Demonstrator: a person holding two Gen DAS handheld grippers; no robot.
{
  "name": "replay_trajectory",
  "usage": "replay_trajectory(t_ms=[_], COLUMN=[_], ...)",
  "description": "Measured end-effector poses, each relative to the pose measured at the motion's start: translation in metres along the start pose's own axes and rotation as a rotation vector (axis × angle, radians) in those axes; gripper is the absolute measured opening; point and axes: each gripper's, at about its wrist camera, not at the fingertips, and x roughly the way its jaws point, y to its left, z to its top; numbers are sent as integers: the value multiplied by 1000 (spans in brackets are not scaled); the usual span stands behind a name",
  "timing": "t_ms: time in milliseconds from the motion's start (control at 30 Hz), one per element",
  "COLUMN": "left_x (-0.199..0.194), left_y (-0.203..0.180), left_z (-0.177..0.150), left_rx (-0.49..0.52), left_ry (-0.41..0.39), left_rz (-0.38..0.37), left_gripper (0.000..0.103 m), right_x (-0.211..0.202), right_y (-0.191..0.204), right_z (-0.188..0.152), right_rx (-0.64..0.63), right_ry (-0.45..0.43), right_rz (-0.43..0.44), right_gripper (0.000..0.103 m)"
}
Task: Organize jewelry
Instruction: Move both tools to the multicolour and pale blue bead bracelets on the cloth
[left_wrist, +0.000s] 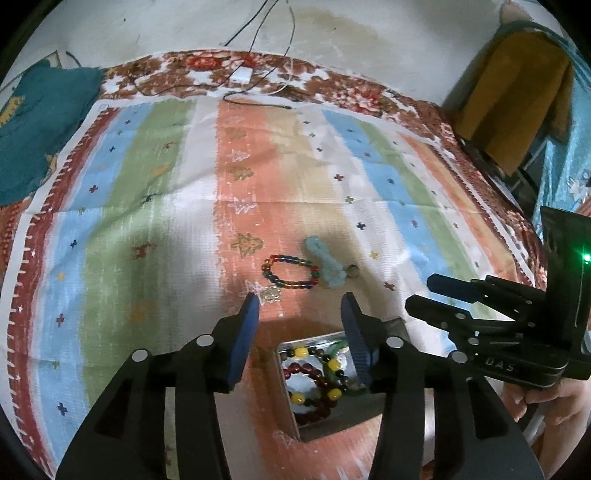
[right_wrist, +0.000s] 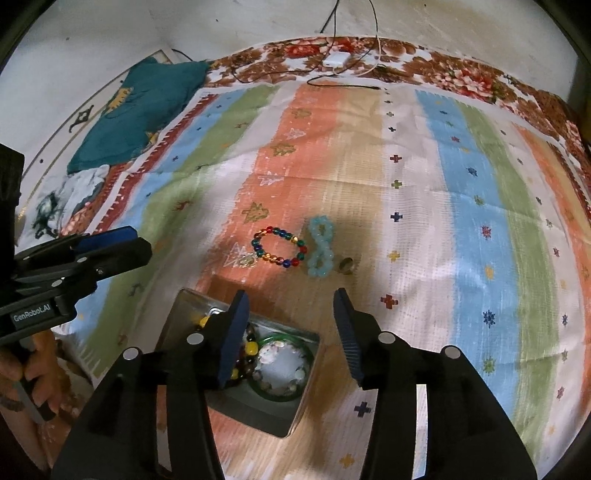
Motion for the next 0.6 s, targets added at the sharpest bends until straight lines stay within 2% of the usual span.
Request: replay_trajectory(t_ms=[67, 267, 600], left_x=[5, 21, 49], left_y=[3, 12, 20], left_z=[2, 7, 16], left_rx=[-11, -44, -42], left_ry=[12, 40, 87], left_rz=[4, 17, 64], left_gripper=[53, 62, 62], right_x=[4, 14, 38], right_y=[-2, -9, -17], right_z=[3, 11, 21], right_rx=[9, 30, 23], right_ry=[6, 14, 53], right_rz=[0, -1, -15], right_gripper=[51, 56, 56])
